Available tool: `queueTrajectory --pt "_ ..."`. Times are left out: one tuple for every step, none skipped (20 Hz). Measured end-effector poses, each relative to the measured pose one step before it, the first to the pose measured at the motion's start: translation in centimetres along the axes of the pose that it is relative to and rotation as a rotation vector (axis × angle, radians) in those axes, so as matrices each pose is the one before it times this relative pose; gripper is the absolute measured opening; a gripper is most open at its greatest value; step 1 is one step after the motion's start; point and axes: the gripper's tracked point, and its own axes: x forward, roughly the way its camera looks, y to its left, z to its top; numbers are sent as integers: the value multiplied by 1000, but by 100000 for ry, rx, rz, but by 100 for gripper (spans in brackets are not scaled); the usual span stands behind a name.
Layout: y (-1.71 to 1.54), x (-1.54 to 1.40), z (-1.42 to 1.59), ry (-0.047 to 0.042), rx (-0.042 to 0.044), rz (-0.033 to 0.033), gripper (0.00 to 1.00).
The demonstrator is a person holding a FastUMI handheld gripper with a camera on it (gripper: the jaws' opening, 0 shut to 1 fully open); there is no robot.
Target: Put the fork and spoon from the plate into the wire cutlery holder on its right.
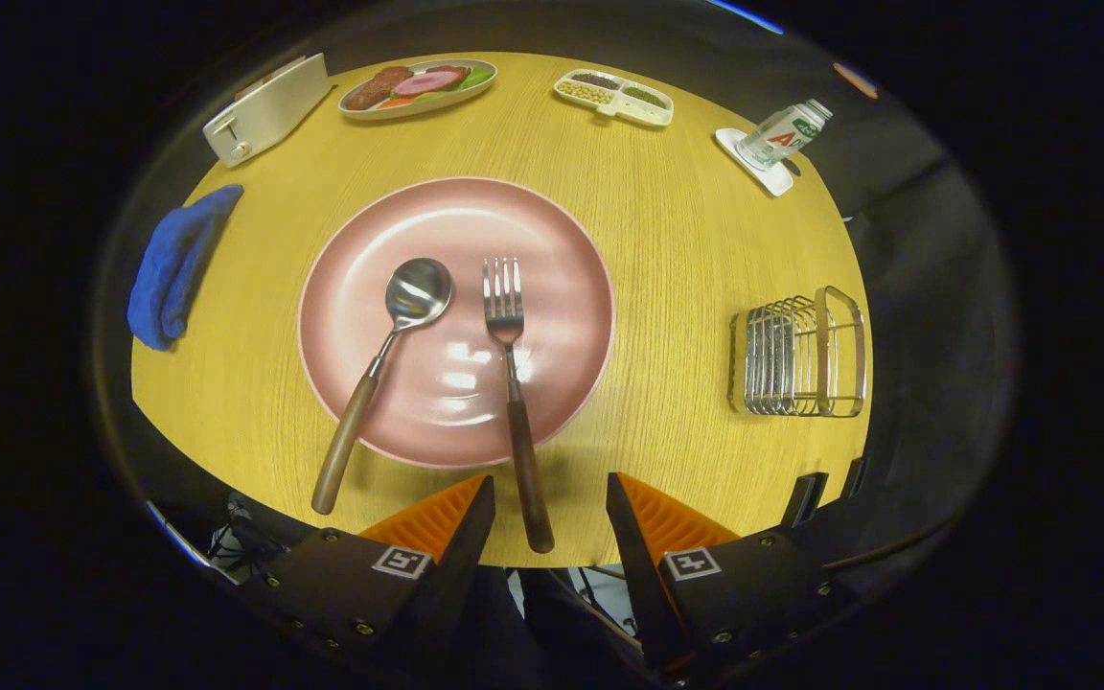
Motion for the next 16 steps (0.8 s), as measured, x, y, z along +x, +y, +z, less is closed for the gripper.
queueTrajectory --pt "79 296 62 -316 -283 665 74" --pt "60 348 -251 534 -922 1189 66" --pt "-4 104 -207 396 -1377 -99 63" --pt "-35 232 -119 657 -1702 304 54" --pt "47 246 -68 468 -1712 -388 48" --pt "59 174 -126 404 -729 252 43" --pt "259 0 152 138 -1011 372 43" --pt "278 354 -243 588 -1231 926 32" --pt "118 222 106 246 -1631 -500 24" --pt "-137 135 -73 1203 -616 -944 17" --pt "27 -65 -61 969 -289 -771 17" --pt "120 -331 17 853 -1 57 17" --pt "-96 1410 16 -616 -990 -869 17" --pt "-33 -1418 -64 530 203 -1103 11" --pt "-117 -440 216 -380 61 -973 11" --pt "-92 -221 82 -855 819 -444 11"
